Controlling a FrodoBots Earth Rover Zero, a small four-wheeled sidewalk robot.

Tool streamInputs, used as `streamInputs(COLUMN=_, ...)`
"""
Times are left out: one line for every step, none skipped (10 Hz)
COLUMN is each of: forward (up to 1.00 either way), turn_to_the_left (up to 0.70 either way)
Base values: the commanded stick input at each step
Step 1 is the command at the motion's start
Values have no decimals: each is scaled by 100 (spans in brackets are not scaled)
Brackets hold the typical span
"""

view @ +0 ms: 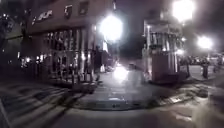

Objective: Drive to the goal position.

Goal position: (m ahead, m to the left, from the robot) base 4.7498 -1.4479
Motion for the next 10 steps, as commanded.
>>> streamInputs(forward=45, turn_to_the_left=-18)
streamInputs(forward=45, turn_to_the_left=-25)
streamInputs(forward=45, turn_to_the_left=-8)
streamInputs(forward=45, turn_to_the_left=0)
streamInputs(forward=45, turn_to_the_left=0)
streamInputs(forward=45, turn_to_the_left=0)
streamInputs(forward=45, turn_to_the_left=0)
streamInputs(forward=45, turn_to_the_left=0)
streamInputs(forward=45, turn_to_the_left=0)
streamInputs(forward=45, turn_to_the_left=0)
